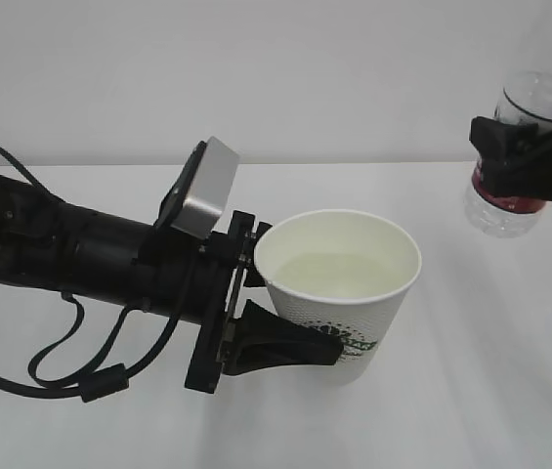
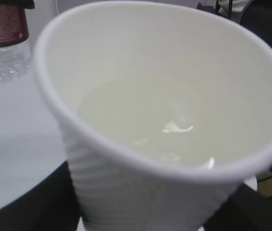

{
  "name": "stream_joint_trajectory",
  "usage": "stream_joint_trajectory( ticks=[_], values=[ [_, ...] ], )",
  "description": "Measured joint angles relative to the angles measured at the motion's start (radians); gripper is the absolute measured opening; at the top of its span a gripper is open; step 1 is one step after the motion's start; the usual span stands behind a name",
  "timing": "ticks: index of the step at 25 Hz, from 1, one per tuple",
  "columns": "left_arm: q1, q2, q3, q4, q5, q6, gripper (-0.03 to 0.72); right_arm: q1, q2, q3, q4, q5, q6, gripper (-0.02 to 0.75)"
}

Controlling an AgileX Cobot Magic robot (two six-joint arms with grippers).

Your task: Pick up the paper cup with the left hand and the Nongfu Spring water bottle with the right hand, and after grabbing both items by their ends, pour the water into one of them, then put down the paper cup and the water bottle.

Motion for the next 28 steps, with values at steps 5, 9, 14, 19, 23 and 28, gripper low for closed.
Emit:
stream_joint_trajectory(
  ticks=[5,9,14,19,23,28],
  values=[
    [0.000,0.000,0.000,0.000,0.000,0.000,0.492,0.000,0.004,0.056,0.127,-0.055,-0.114,0.503],
    [0.000,0.000,0.000,0.000,0.000,0.000,0.492,-0.018,0.004,0.089,0.179,-0.102,-0.150,0.503],
    [0.000,0.000,0.000,0.000,0.000,0.000,0.491,-0.115,0.004,0.106,0.178,-0.109,-0.141,0.503],
    [0.000,0.000,0.000,0.000,0.000,0.000,0.491,-0.189,0.004,0.106,0.139,-0.114,-0.124,0.503],
    [0.000,0.000,0.000,0.000,0.000,0.000,0.491,-0.200,0.004,0.106,0.072,-0.114,-0.079,0.503],
    [0.000,0.000,0.000,0.000,0.000,0.000,0.491,-0.200,0.004,0.106,-0.066,-0.111,0.022,0.503]
  ],
)
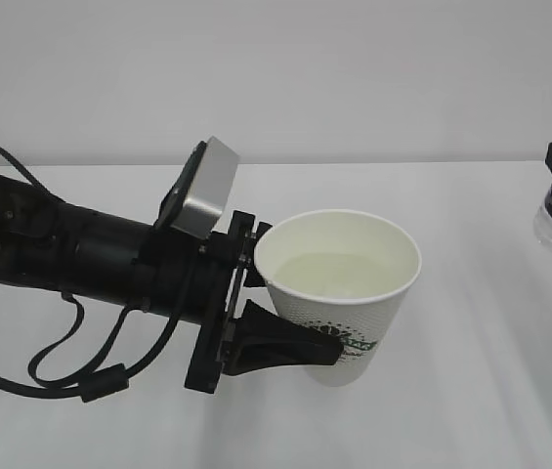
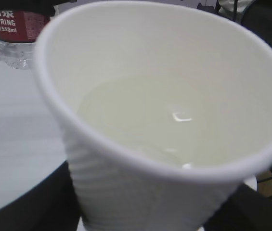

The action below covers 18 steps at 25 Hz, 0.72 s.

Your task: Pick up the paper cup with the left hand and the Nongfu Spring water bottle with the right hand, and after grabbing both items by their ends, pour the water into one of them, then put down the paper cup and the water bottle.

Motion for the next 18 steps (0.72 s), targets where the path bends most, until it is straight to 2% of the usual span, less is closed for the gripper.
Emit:
stream_joint_trajectory(
  ticks=[5,18],
  values=[
    [0.000,0.000,0.000,-0.010,0.000,0.000,0.491,0.000,0.000,0.000,-0.013,0.017,0.015,0.503],
    [0.000,0.000,0.000,-0.123,0.036,0.000,0.491,0.000,0.000,0.000,-0.016,0.022,0.017,0.503]
  ],
)
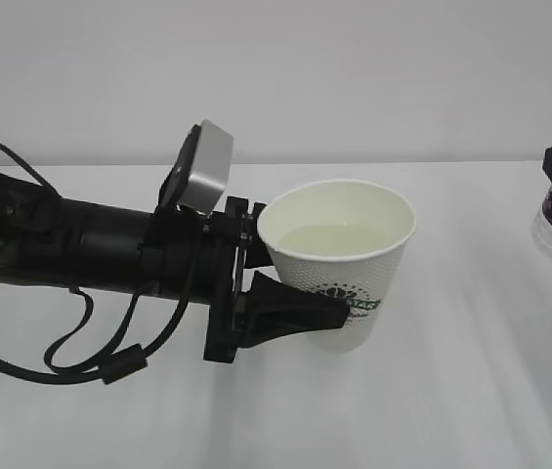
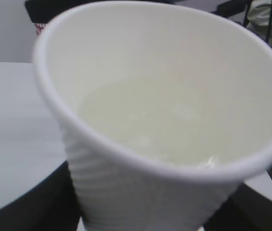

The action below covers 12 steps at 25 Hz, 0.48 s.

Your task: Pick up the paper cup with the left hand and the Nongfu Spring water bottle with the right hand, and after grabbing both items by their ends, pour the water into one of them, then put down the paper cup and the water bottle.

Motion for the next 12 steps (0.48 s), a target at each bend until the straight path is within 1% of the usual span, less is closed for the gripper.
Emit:
stream_joint_trajectory(
  ticks=[5,12],
  values=[
    [0.000,0.000,0.000,-0.100,0.047,0.006,0.491,0.000,0.000,0.000,0.000,0.000,0.000,0.503],
    [0.000,0.000,0.004,-0.205,0.094,0.096,0.491,0.000,0.000,0.000,0.000,0.000,0.000,0.503]
  ],
)
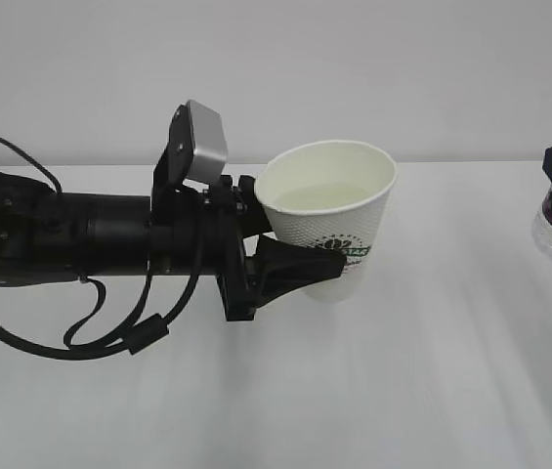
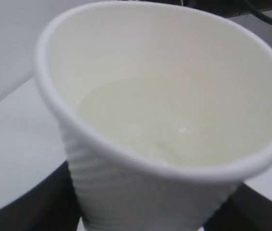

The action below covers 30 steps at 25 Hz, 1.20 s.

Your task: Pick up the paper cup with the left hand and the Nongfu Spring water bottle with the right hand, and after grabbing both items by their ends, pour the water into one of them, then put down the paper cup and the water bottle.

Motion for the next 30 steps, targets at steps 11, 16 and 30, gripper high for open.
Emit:
stream_joint_trajectory(
  ticks=[11,16,30],
  values=[
    [0.002,0.000,0.002,-0.171,0.066,0.124,0.491,0.000,0.000,0.000,0.000,0.000,0.001,0.503],
    [0.041,0.000,0.002,-0.195,0.068,0.133,0.490,0.000,0.000,0.000,0.000,0.002,0.002,0.503],
    [0.180,0.000,0.002,-0.257,0.072,0.133,0.486,0.000,0.038,0.000,0.000,-0.009,0.002,0.503]
  ],
)
